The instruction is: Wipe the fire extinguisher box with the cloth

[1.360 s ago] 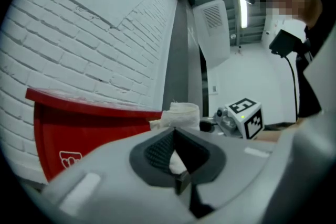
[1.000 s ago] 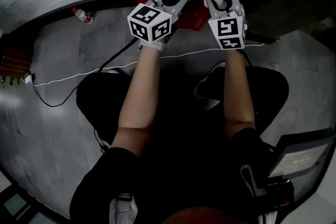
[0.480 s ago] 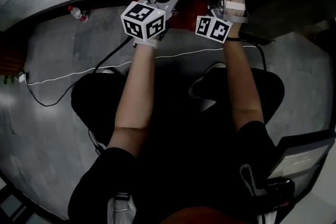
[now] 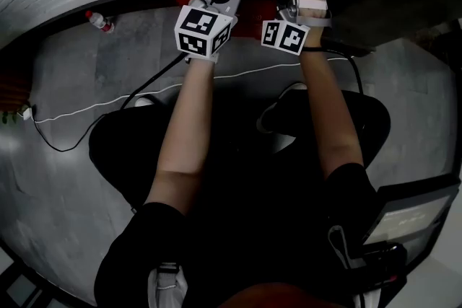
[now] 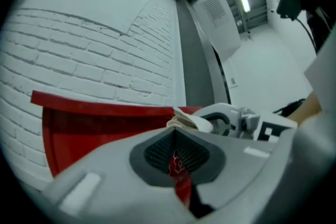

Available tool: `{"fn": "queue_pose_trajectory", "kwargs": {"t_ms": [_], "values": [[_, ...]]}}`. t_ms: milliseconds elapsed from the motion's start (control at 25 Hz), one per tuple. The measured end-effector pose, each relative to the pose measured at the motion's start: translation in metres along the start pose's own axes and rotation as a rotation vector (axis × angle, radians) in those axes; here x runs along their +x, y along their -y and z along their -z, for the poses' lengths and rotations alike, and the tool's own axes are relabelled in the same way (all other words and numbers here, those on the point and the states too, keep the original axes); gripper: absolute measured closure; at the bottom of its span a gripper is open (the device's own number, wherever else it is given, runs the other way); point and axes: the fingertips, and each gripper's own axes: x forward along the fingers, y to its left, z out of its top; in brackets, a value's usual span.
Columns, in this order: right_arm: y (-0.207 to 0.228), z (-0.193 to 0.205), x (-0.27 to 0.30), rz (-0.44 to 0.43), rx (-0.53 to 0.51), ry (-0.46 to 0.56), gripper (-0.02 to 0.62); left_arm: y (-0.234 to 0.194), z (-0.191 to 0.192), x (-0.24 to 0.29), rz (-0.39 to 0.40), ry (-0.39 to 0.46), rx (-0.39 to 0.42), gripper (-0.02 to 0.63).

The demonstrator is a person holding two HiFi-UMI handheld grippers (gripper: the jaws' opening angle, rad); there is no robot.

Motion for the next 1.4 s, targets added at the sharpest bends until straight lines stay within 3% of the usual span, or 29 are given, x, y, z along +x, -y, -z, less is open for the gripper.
{"fn": "queue_pose_trajectory", "kwargs": {"t_ms": [280,440,880,1200,1400], "values": [[-0.033,0.007,0.001,-0.073,0.007,-0.005,0.492,-0.01,0.037,0.011,-0.134,0.017,0.102,0.606],[-0.057,0.013,-0.002,-0.116,0.018,-0.019,0.491,-0.014,0.051,0.008,-0.171,0.032,0.088,0.606],[-0.127,0.023,-0.007,-0.213,0.042,-0.051,0.482,-0.014,0.13,0.0,-0.19,-0.055,0.032,0.606],[-0.162,0.029,-0.006,-0.218,0.071,-0.054,0.486,0.0,0.185,-0.003,-0.157,-0.151,0.021,0.606],[-0.167,0.029,-0.006,-0.207,0.097,-0.054,0.488,-0.002,0.21,-0.009,-0.175,-0.18,-0.004,0.606]]}}
